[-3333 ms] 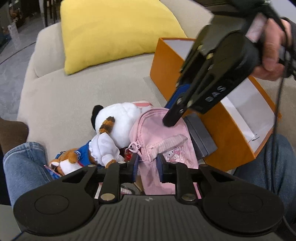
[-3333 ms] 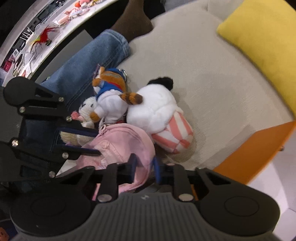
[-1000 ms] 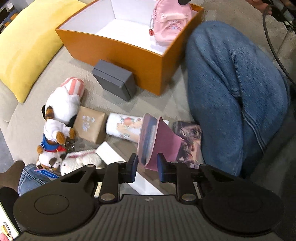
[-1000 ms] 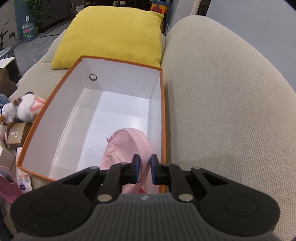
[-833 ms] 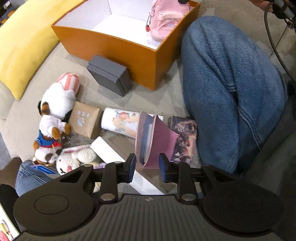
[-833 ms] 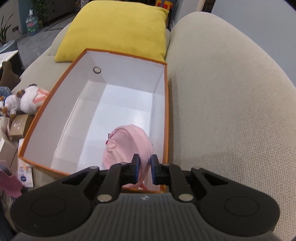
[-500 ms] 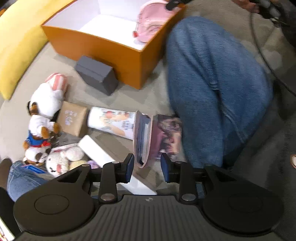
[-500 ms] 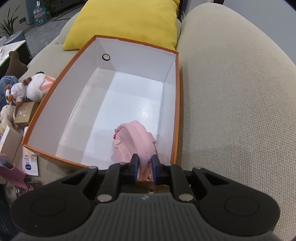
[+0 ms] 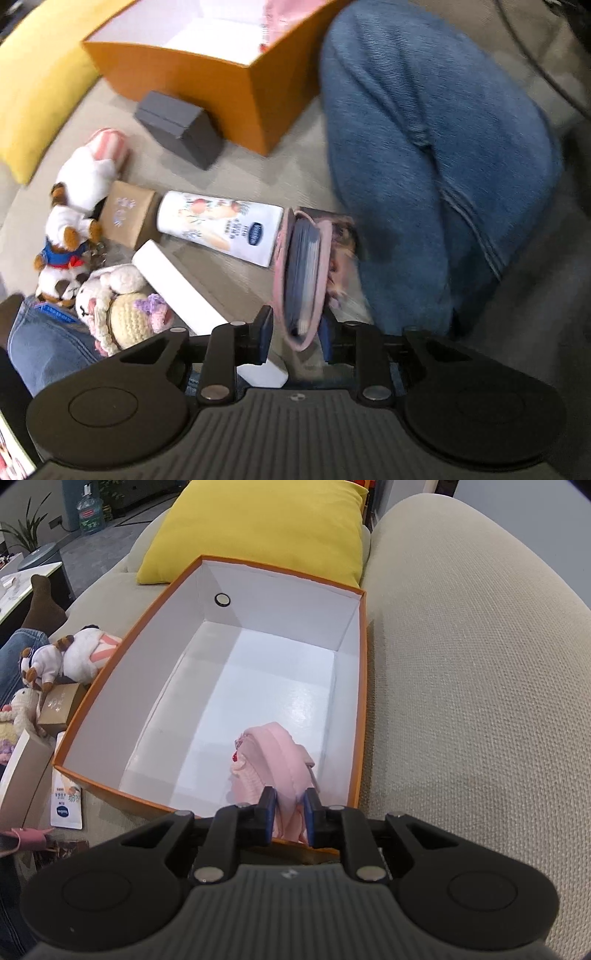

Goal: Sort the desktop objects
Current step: 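Lower the pink backpack into the orange box with the right tool while the left tool grasps the pink wallet, then carry the pink wallet with the left tool over the orange box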

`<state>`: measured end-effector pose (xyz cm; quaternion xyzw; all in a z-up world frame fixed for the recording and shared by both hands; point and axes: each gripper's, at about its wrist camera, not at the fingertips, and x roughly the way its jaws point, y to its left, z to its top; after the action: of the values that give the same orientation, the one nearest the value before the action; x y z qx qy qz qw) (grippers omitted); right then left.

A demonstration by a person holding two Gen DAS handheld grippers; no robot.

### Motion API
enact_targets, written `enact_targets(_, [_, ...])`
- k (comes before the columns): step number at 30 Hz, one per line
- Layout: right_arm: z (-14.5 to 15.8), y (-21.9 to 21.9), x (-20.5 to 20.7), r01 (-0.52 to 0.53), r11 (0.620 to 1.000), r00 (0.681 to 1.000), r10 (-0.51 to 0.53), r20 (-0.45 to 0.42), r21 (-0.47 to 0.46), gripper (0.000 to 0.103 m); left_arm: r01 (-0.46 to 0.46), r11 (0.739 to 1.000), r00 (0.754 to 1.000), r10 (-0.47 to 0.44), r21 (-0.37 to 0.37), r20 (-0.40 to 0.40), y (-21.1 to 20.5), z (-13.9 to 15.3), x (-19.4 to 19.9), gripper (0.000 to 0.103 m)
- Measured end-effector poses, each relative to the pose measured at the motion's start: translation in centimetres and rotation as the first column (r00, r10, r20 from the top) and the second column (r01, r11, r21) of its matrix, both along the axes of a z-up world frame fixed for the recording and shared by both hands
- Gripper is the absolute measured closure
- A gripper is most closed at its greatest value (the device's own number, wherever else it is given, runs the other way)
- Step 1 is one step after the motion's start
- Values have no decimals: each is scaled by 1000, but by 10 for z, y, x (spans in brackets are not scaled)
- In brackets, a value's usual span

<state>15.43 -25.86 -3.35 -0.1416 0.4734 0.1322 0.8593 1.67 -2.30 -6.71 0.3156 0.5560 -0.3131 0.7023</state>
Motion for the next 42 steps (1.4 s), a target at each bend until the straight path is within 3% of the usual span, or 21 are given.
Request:
enact_targets(8, [-2, -3, 5, -13, 1000, 999, 14, -40, 10, 84, -40, 998, 998, 42, -43, 41, -17, -5, 11, 75])
enact_targets(9, [-2, -4, 5, -14, 1000, 999, 14, -49, 11, 81, -50, 997, 998, 53, -54, 40, -16, -5, 14, 78])
enact_targets(12, [-1, -6, 8, -19, 1000, 999, 19, -51, -2, 62, -89, 993, 995, 93, -82, 48, -12, 0, 15, 82])
enact_targets(16, [3, -8, 19, -38, 999, 998, 38, -43, -5, 55, -165, 975, 983, 174, -147, 53, 2, 15, 17, 83])
enact_targets(20, [-2, -11, 37, -35, 997, 996, 41, -82, 66, 58, -235, 943, 963, 259, -235, 76, 13, 47, 24, 83])
enact_targets(21, [-3, -11, 39, -28, 996, 995, 36, -96, 85, 75, -249, 933, 956, 280, -260, 88, 15, 58, 27, 83])
enact_targets(24, [-2, -10, 36, 4, 996, 996, 4, -86, 86, 78, -280, 894, 931, 341, -348, 127, 13, 93, 40, 83])
enact_targets(29, [11, -24, 30, 170, 977, 985, -163, -60, 131, 78, -310, 842, 901, 409, -441, 147, -19, 126, 72, 83])
enact_targets(33, [16, -31, 29, 259, 953, 966, -253, -60, 155, 79, -358, 809, 893, 442, -466, 81, -57, 118, 107, 83])
enact_targets(42, [5, -36, 33, 294, 941, 956, -285, -74, 167, 79, -482, 787, 865, 497, -384, -67, -122, 54, 155, 83])
